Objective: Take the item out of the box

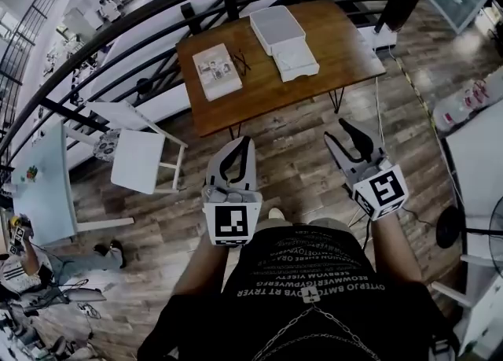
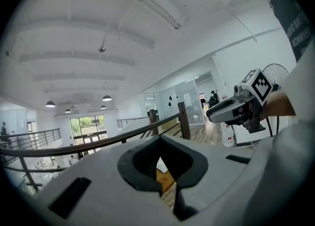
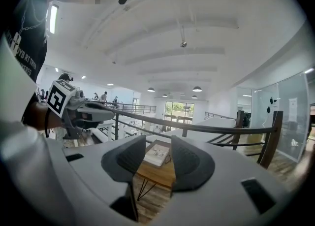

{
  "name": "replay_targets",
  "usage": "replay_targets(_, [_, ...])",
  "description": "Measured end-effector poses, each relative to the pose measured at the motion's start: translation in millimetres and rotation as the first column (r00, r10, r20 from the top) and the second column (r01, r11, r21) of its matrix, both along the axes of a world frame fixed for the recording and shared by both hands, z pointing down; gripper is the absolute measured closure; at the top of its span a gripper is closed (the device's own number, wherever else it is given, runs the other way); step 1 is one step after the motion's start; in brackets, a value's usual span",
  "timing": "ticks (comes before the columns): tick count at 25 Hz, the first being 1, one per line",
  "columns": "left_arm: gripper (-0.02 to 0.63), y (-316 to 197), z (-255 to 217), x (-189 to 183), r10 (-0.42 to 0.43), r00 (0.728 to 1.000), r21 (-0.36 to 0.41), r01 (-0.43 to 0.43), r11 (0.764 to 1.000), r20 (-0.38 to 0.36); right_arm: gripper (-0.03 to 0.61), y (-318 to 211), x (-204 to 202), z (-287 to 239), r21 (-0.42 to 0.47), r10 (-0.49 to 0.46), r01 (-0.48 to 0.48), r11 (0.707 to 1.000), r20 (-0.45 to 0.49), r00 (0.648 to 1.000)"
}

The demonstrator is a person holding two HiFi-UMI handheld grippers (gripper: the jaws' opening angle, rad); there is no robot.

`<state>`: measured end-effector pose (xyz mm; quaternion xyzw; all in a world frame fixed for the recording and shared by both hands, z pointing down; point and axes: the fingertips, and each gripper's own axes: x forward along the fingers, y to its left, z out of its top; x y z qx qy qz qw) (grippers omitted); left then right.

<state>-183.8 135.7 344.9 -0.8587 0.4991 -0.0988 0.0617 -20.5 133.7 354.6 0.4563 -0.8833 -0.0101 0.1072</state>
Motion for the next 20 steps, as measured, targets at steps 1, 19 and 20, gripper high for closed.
replay_targets(1, [0.607, -1, 1, -1, 0.005, 1.0, 0.002, -0.005, 1.0, 0.001, 0.417, 1, -2, 2, -0.008, 0.001, -0.001, 1.0, 0.0, 1.0])
replay_targets(19, [0.607, -14, 21, 5, -0.028, 1.0, -0.075, 0.028, 0.997, 0.007, 0.414, -26, 15, 16, -0.04, -0.001, 0.002, 0.999, 0.035, 0.999])
replay_targets(20, [0.609, -18, 21, 6, -0.033, 0.999, -0.079, 0.034, 0.996, 0.008, 0.414, -31, 17, 15, -0.04, -0.005, 0.007, 0.999, 0.039, 0.999])
